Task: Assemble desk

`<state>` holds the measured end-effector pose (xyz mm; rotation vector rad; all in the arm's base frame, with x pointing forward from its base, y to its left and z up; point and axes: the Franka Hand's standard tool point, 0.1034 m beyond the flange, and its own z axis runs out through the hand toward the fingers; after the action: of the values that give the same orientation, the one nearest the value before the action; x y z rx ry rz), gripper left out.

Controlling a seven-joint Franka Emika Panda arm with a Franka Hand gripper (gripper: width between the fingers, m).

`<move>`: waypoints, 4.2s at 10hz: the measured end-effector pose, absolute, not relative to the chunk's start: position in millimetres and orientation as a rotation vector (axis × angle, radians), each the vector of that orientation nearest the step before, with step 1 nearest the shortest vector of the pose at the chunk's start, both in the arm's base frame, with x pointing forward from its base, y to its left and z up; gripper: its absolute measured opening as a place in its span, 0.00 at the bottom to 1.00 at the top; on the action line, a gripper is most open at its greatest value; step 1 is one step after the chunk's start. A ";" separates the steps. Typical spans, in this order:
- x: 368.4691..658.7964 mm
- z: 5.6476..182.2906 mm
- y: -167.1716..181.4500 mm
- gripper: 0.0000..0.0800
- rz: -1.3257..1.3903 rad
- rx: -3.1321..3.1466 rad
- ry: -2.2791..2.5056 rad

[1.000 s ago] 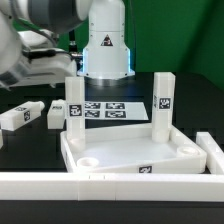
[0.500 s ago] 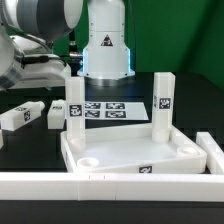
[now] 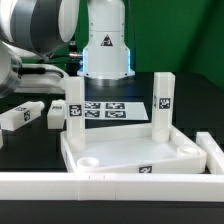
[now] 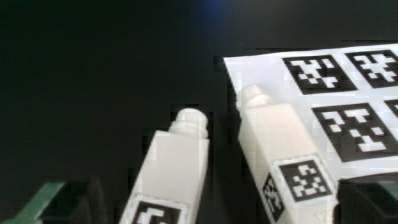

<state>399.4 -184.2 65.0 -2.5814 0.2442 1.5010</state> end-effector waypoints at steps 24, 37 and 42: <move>435.0 56.4 -151.9 0.81 1.538 -2.631 0.233; 424.7 45.5 -160.4 0.81 1.458 -2.689 0.323; 422.8 44.9 -161.3 0.81 1.467 -2.681 0.334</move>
Offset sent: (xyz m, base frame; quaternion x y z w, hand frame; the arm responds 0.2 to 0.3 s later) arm 0.0090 0.0143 -0.0024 0.0065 -0.0879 -0.0121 0.9960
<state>422.8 -161.3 44.9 -2.6807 0.3337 1.4671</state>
